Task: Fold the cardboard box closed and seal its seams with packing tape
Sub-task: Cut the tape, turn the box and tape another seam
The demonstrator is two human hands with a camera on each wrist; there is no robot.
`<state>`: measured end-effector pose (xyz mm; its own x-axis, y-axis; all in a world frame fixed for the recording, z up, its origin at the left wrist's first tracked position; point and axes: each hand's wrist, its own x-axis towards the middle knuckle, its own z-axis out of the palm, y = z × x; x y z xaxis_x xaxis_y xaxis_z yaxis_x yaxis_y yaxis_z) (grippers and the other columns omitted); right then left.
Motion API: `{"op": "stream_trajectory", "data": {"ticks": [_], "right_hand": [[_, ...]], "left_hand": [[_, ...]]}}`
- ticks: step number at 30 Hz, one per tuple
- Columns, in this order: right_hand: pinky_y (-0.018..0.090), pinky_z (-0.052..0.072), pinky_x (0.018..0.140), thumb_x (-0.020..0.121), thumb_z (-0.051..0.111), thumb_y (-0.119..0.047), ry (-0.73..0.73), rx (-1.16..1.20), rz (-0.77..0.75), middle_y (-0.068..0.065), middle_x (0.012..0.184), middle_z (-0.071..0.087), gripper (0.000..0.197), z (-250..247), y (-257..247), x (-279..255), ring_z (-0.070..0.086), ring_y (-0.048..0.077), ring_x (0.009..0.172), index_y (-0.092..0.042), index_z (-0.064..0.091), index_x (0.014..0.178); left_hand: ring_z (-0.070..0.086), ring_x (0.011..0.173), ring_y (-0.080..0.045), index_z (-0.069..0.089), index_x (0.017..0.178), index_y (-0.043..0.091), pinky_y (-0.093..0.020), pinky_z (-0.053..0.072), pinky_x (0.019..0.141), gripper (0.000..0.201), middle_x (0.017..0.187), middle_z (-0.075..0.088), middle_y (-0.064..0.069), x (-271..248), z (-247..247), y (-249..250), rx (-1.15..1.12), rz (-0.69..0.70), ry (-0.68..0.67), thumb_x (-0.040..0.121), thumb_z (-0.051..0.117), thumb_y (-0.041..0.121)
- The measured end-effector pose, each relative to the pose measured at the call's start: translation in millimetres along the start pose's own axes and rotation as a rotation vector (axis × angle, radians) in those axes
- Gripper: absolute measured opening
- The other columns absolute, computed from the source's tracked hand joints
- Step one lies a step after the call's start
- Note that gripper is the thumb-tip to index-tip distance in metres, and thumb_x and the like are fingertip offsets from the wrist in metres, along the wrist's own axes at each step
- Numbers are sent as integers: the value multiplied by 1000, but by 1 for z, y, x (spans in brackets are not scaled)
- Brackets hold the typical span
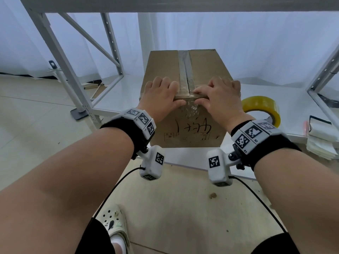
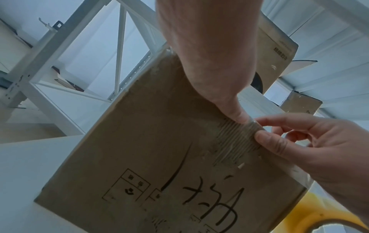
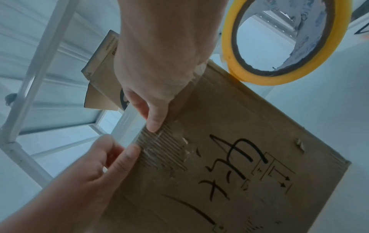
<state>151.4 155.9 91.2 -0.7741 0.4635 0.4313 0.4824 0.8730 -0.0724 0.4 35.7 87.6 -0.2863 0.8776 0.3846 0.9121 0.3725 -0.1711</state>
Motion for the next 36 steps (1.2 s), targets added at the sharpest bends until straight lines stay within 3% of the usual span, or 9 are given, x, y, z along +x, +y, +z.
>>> {"op": "stream_trajectory", "data": {"ticks": [7, 10, 13, 15, 20, 24, 29, 36], "right_hand": [[40, 21, 103, 88, 63, -37, -84, 5, -12, 0, 117, 44, 45, -1, 1, 2, 38, 23, 117, -34, 51, 131], [38, 17, 101, 90, 60, -38, -82, 80, -19, -1, 117, 49, 43, -9, 6, 1, 43, 20, 116, -33, 52, 132], [32, 18, 92, 96, 51, -26, 28, 215, 9, -4, 114, 60, 34, -14, 13, 0, 53, 15, 105, -30, 56, 129], [34, 21, 95, 97, 46, -16, 100, 211, 48, -4, 116, 64, 34, -16, 20, -4, 56, 14, 104, -28, 58, 126], [38, 26, 100, 95, 44, -15, 201, 136, 204, 1, 113, 64, 32, -20, 46, -16, 57, 20, 104, -23, 59, 122], [42, 28, 103, 95, 46, -17, 193, 103, 242, 5, 118, 62, 31, -16, 57, -23, 56, 24, 111, -21, 60, 122], [42, 30, 104, 97, 45, -26, 152, 69, 282, 6, 127, 57, 31, -15, 60, -26, 50, 25, 119, -19, 58, 124], [39, 38, 99, 98, 41, -35, 68, 260, 490, 10, 128, 56, 37, -19, 80, -36, 52, 27, 117, -15, 56, 126]], "left_hand": [[41, 105, -29, 45, 106, 10, -40, 31, 92, 57, 113, 45, -10, -4, 5, 0, -11, -57, 1, 86, 40, 63], [40, 108, -27, 44, 113, 13, -40, 30, 95, 54, 117, 42, -8, -2, 0, 5, -46, -88, -7, 89, 40, 62], [41, 120, -25, 41, 135, 26, -42, 29, 102, 51, 131, 43, -4, 7, -5, 22, -138, 10, -8, 95, 34, 56], [41, 126, -24, 38, 141, 31, -42, 28, 105, 48, 139, 44, -2, 18, -4, 41, -145, 117, -35, 98, 30, 51], [48, 117, -22, 50, 134, 28, -39, 32, 100, 47, 127, 55, 2, 27, 6, 59, -154, 24, 33, 98, 30, 50], [49, 114, -24, 47, 134, 25, -40, 31, 99, 49, 127, 54, 0, 25, 16, 58, -63, 79, 72, 96, 34, 53], [45, 115, -25, 41, 136, 27, -40, 29, 99, 56, 127, 49, -1, 26, 14, 55, 6, 104, 16, 90, 43, 59], [47, 117, -21, 55, 120, 23, -38, 28, 103, 48, 124, 53, 0, 30, -2, 69, -146, 70, 68, 96, 29, 55]]}}
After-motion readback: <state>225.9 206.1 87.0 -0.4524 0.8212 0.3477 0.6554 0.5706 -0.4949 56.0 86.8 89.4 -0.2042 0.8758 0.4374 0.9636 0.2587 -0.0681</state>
